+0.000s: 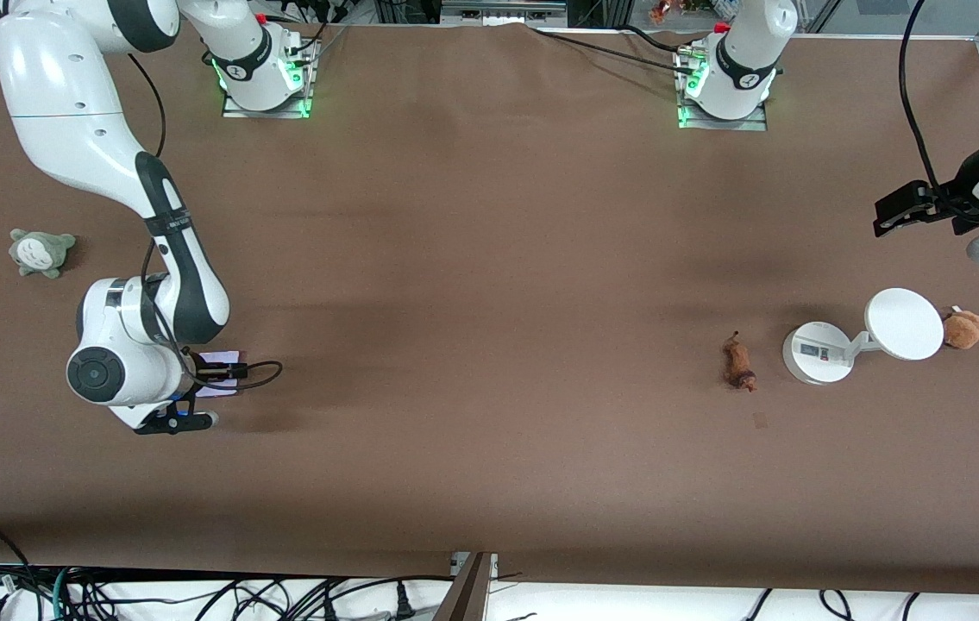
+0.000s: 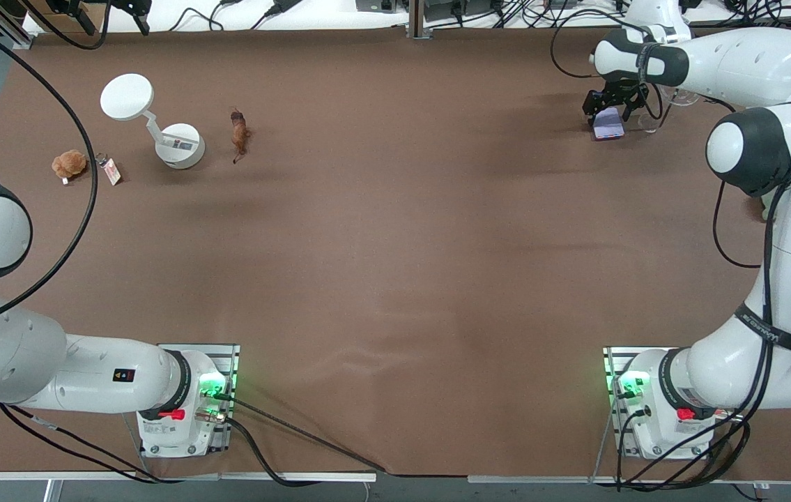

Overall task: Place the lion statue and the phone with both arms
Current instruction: 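Lower the phone toward the table beside the glass cup, then set the phone down and open the right gripper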

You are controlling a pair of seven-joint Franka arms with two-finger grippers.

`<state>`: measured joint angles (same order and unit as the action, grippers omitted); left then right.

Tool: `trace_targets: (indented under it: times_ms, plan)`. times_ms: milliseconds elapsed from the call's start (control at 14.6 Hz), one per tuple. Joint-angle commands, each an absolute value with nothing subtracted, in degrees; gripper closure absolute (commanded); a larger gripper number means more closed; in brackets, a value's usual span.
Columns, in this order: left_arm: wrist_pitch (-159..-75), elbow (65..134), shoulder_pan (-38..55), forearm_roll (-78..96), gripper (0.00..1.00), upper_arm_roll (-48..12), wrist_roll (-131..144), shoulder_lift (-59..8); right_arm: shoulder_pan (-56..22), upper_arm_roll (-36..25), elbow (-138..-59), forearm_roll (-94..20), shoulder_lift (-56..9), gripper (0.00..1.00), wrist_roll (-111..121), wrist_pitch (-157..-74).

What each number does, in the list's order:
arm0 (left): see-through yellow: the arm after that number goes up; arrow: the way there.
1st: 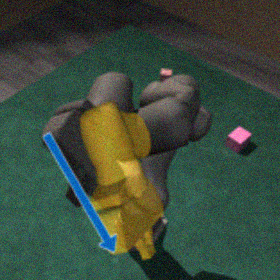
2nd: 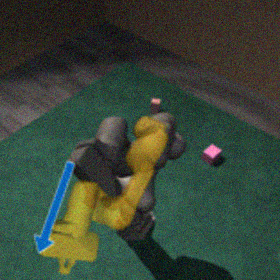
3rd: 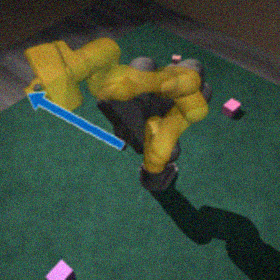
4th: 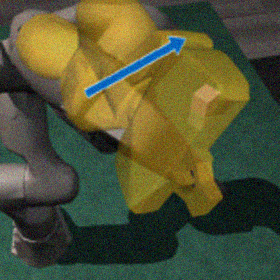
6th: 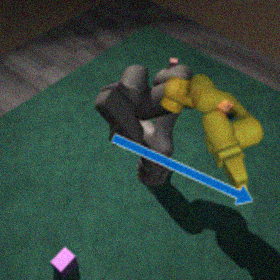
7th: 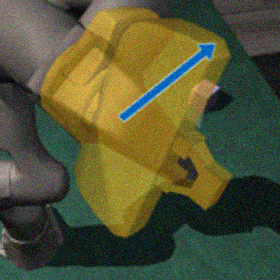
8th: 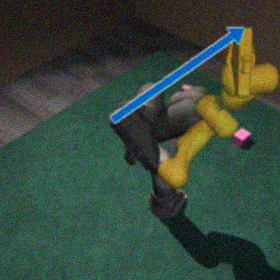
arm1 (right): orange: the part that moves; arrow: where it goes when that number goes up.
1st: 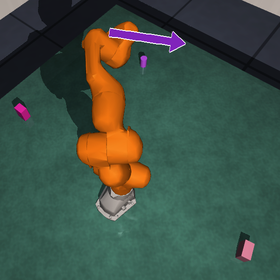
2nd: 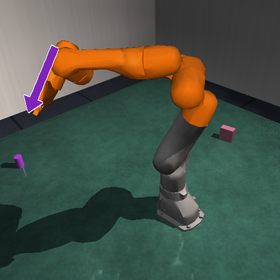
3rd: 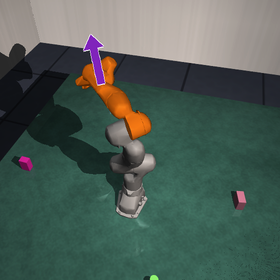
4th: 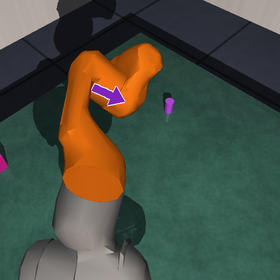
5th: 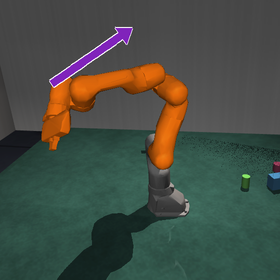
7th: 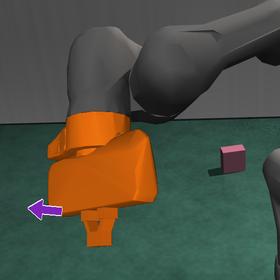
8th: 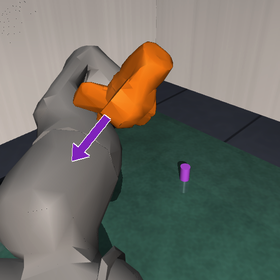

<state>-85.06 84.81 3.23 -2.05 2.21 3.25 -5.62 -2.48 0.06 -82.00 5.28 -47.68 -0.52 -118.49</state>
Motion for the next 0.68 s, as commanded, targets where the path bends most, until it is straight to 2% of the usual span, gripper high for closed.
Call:
trace_targets:
  times_ms: [0,137,342,616]
  plan:
    - [-84.29,83.06,3.43,-1.23,0.0,2.29,3.34,-6.33,-2.02,0.62,-82.44,5.18,-46.32,0.01,0.79,-118.48]
    - [-84.29,83.06,3.34,-1.23,0.0,2.29,3.34,-6.33,-2.02,0.62,-82.53,5.19,-43.87,0.01,0.62,-116.21]
    - [-84.29,83.06,3.43,-1.23,0.0,2.29,3.34,-6.33,-2.11,0.88,-82.53,4.75,-38.17,0.01,-0.61,-107.52]
    - [-84.29,83.06,3.34,-1.23,0.0,2.29,3.34,-6.33,-2.11,1.58,-82.79,2.74,-25.35,0.01,-0.18,-93.46]
